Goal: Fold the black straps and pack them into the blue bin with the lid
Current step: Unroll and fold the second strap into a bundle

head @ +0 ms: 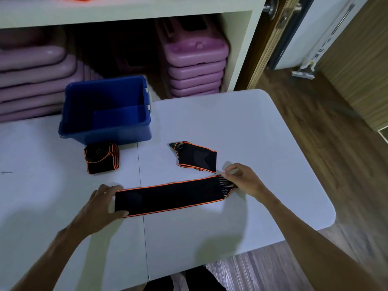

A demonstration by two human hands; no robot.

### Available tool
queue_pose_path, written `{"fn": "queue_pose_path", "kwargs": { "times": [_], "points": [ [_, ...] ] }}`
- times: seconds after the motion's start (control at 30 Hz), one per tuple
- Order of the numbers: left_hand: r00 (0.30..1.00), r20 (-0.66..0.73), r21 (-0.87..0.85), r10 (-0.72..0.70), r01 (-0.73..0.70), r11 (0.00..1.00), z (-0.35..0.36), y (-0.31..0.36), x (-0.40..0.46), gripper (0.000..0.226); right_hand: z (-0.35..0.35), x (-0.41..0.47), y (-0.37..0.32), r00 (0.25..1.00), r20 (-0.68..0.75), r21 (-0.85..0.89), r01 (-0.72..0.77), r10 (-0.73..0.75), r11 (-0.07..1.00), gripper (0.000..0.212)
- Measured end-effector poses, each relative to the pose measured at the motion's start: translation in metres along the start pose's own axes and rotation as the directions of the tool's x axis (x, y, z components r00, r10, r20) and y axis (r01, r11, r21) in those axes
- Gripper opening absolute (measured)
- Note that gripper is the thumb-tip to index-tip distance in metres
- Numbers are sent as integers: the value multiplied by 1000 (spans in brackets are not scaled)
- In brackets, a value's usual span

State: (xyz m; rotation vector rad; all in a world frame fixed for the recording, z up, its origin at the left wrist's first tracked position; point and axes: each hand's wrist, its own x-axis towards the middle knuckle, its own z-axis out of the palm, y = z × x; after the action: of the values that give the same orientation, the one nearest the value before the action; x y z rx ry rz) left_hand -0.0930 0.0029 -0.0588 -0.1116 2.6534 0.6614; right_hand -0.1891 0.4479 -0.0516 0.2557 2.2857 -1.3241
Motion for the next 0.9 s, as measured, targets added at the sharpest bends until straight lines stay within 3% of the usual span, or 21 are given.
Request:
{"fn": "queue_pose_path", "kwargs": {
  "times": [0.2, 0.33, 0.43, 0.53, 0.6, 0.7, 0.8, 0.83, 0.9],
  "points": [
    [995, -80, 36, -58, 61, 997, 0, 21, -6, 68, 0, -3, -5, 987, -157, -85, -5, -9, 996, 41],
    [957, -275, 26, 93, -89, 996, -3, 69, 22, 53, 2, 6, -13, 981, -186, -142, 31, -58, 989, 44],
    [967, -229, -56, 109, -125, 991, 5, 111, 64, 43, 12, 22, -27, 984, -129, -217, 97, -127, 971, 49],
    [984, -168, -261, -52, 6, 965, 18, 158, 100, 32, 27, 38, -38, 984, -82, -317, 123, -156, 940, 62],
    [974, -82, -361, -212, 169, 917, 34, 180, 114, 43, 37, 44, -44, 985, -62, -415, 124, -164, 901, 66],
    [932, -42, -622, -360, 258, 739, 55, 195, 117, 44, 46, 40, -58, 992, -47, -567, 67, -114, 821, 48],
    [911, -49, -867, -409, 165, 470, 52, 192, 114, 48, 64, 32, -73, 993, -117, -407, -21, -29, 913, 30],
    [906, -95, -886, -413, 112, 450, 47, 187, 113, 55, 73, 27, -77, 995, -101, -313, -10, -23, 950, 26],
    [898, -213, -812, -385, 57, 581, 38, 174, 106, 57, 92, 14, -85, 993, 115, -158, 56, -38, 986, 25]
  ]
}}
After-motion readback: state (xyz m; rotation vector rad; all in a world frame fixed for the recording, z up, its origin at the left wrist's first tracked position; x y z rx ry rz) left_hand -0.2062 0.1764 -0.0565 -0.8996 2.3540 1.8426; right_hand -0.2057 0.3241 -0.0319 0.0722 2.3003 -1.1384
